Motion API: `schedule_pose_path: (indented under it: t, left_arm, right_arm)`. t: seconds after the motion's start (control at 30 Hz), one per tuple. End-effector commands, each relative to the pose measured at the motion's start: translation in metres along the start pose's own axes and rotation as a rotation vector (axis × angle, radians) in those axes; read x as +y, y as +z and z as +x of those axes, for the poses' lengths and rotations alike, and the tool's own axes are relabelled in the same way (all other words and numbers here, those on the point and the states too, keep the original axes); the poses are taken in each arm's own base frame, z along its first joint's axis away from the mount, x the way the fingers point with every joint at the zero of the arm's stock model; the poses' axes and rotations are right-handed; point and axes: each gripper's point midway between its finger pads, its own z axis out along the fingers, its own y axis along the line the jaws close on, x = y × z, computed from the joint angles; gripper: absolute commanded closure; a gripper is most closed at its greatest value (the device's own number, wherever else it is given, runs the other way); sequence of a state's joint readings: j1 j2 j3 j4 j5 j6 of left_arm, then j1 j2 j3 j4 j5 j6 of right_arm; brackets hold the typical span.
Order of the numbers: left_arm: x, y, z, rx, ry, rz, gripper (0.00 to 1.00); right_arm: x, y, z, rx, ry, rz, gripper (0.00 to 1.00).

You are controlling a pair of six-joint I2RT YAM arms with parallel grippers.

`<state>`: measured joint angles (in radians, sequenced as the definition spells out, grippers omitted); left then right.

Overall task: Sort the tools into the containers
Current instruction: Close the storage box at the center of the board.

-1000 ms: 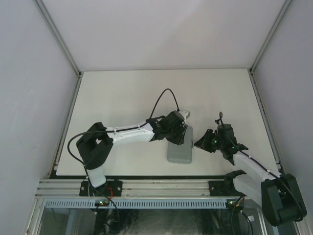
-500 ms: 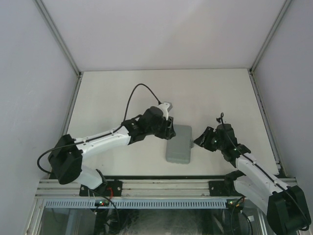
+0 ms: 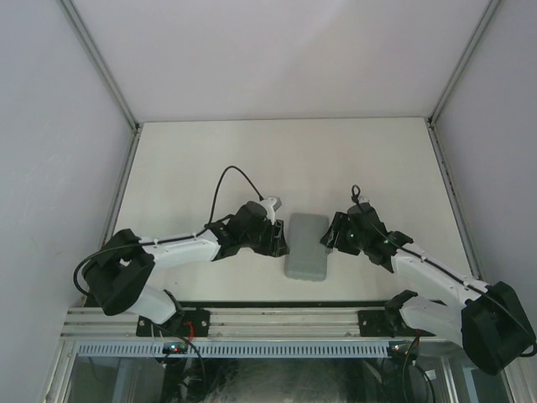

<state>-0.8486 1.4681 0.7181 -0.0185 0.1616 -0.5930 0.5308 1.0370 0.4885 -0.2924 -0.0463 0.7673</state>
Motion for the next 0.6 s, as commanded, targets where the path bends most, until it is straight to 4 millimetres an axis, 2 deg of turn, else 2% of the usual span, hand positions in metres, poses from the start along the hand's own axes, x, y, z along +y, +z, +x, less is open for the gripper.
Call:
schedule_pose_path:
  t: [0.0,0.37,0.57]
  left_arm:
    - [-0.012,0.003,-0.008,-0.043,-0.003,0.064,0.47]
    - [-0.039,0.014,0.002,-0.015,0.007,0.132,0.51]
    - [-0.045,0.018,0.006,-0.001,0.009,0.14,0.52]
  right_arm:
    - [0.001,0.001,-0.008,-0.021,-0.008,0.057,0.47]
    - [0.004,0.005,-0.002,0.01,-0.013,0.042,0.53]
    - [0.006,0.007,0.0,0.023,-0.012,0.035,0.56]
